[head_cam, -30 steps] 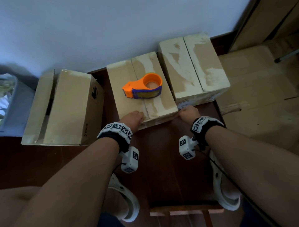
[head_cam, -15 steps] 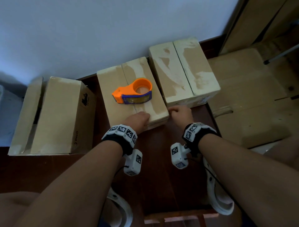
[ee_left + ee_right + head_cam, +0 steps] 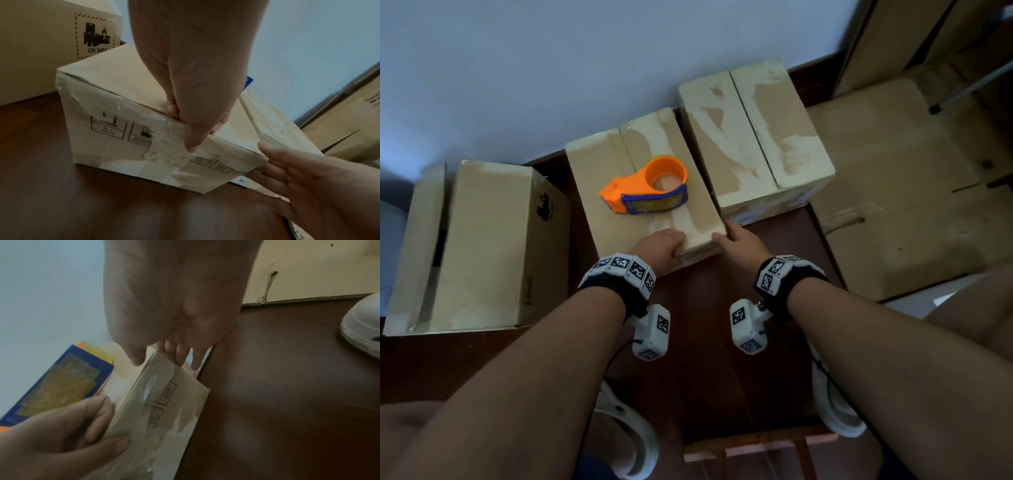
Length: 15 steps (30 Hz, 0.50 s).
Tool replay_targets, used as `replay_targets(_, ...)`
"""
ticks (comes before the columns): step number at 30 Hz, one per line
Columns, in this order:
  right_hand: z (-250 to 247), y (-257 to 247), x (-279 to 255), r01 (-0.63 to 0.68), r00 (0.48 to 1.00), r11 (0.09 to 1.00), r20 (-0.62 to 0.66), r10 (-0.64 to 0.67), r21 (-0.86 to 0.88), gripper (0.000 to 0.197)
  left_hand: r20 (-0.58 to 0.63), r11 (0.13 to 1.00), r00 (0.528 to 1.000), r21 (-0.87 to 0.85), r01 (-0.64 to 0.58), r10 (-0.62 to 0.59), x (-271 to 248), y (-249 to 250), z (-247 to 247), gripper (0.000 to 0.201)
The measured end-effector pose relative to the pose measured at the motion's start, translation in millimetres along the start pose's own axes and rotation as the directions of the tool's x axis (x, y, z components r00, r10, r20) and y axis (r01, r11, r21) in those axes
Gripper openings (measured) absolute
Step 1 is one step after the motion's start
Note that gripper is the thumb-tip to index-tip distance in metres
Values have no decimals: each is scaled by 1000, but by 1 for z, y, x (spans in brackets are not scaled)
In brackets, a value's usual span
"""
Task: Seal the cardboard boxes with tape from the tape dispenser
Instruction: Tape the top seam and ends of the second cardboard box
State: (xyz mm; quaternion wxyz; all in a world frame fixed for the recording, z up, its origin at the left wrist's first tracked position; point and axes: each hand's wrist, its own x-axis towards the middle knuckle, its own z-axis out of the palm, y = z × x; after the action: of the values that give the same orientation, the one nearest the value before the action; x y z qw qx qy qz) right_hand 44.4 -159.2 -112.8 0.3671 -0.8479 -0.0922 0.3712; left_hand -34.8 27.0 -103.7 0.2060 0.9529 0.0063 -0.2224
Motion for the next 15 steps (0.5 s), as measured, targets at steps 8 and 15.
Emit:
replay_targets(8,3,2,3,1,1000,1000,-22,-1,-25,41,-24,999,999,-24,-21,21,1,-3,5,41)
replay_targets(15,6,10,16,-79,994,989,89,68,128,59,-33,999,999,-34,-29,28,1,-5,6,40)
